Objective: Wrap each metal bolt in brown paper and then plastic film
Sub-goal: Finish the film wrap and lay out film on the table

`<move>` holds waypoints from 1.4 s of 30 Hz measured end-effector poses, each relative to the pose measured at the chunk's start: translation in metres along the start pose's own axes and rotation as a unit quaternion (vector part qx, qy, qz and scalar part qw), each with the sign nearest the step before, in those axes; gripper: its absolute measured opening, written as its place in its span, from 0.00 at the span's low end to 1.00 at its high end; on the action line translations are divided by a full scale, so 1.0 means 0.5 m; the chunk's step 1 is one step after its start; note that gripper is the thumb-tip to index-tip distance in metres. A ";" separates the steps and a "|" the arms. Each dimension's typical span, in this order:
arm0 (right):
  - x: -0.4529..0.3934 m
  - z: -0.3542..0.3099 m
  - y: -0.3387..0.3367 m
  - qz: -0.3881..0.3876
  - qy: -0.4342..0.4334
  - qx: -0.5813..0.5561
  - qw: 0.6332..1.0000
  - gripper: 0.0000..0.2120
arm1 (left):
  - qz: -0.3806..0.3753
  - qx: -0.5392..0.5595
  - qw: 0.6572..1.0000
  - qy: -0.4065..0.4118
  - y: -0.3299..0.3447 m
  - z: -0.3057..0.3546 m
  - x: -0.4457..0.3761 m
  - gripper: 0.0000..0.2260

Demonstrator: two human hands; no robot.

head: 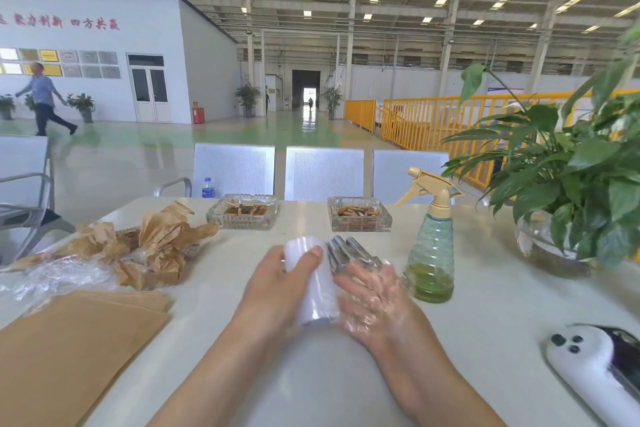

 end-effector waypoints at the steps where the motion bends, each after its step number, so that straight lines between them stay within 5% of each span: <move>1: -0.001 -0.001 -0.013 -0.014 0.008 0.007 1.000 0.30 | 0.030 -0.018 0.999 0.006 -0.014 0.004 -0.010 0.14; 6: -0.001 0.008 -0.024 -0.048 0.066 0.035 0.996 0.41 | 0.016 -0.059 0.998 -0.010 -0.054 0.013 -0.019 0.20; 13: 0.009 0.018 -0.036 -0.025 0.028 0.081 0.996 0.10 | -0.015 -0.163 0.984 -0.071 -0.073 0.012 -0.016 0.27; 17: 0.004 0.014 -0.039 0.022 -0.003 0.061 0.998 0.01 | -0.054 -0.093 0.984 -0.144 -0.100 0.000 -0.020 0.28; 21: 0.000 0.002 -0.050 0.076 -0.027 0.071 0.994 0.03 | -0.090 0.065 0.973 -0.204 -0.118 -0.013 -0.022 0.22; 30: 0.014 -0.044 -0.066 0.066 -0.034 0.112 0.991 0.04 | -0.117 0.331 0.898 -0.265 -0.169 -0.038 -0.045 0.25; 37: 0.019 -0.055 -0.087 0.108 -0.067 0.201 0.971 0.05 | -0.068 0.163 0.965 -0.192 -0.194 -0.033 -0.016 0.23; 40: 0.030 -0.073 -0.111 0.149 -0.108 0.320 0.930 0.03 | -0.053 0.094 0.981 -0.161 -0.193 -0.016 0.000 0.13; 42: 0.038 -0.076 -0.123 0.153 -0.122 0.382 0.903 0.05 | 0.004 0.013 0.994 -0.110 -0.196 -0.020 0.008 0.16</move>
Point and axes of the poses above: each hand's wrist, its own x-axis away from the middle knuckle, its own y-axis out of the palm, z = x × y, the point moved 1 cm from there along -x, towards the middle knuckle, and after that the axes turned 4 degrees about y, right-handed, at the moved point
